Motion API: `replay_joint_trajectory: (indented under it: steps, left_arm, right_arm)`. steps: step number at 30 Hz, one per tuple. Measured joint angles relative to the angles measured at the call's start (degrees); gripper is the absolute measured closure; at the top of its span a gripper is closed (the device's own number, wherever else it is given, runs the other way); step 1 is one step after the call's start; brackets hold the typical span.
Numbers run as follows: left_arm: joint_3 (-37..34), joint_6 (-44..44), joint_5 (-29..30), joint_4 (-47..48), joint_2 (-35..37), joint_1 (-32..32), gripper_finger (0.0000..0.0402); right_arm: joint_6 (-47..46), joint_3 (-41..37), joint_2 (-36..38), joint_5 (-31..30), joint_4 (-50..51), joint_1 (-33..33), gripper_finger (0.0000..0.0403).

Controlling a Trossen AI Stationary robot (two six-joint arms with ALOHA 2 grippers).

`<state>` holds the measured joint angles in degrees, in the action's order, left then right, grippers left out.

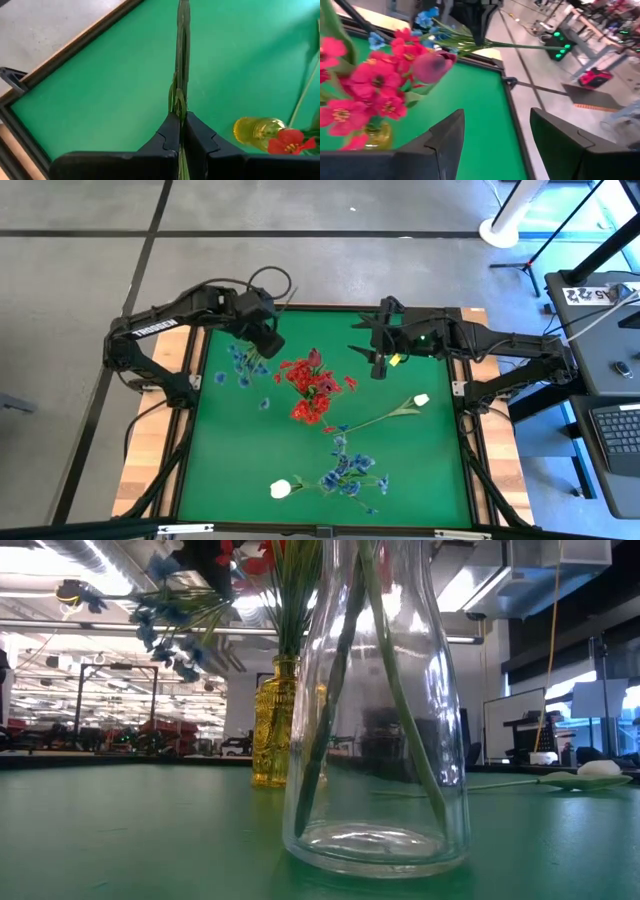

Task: Sort flowers into vase by color
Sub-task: Put the blue flowers into the transparent vase

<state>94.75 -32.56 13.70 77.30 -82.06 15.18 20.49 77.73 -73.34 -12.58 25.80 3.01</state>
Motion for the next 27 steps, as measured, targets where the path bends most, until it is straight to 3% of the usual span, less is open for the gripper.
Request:
replay_joint_trajectory:
  steps: [9,15,18,27]
  left_arm:
    - [-0.21,-0.77,-6.77,-0.28,0.00,-0.57,0.0397]
    - [-0.21,0.31,-17.84,-2.09,0.02,-0.31,0.0396]
    - [-0.21,0.50,-20.46,-2.02,0.02,0.16,0.0396]
    - [-0.21,0.08,-26.31,-2.01,0.04,5.49,0.0395]
  right_arm:
    - [1.59,0.00,-0.23,4.65,0.50,0.01,0.0178]
    - [3.31,0.00,-3.66,16.78,-5.10,0.00,0.0178]
    - [5.78,0.00,-5.71,19.60,-7.17,-0.04,0.0178]
    - [17.48,-0.04,-10.20,11.03,-12.54,0.00,0.0178]
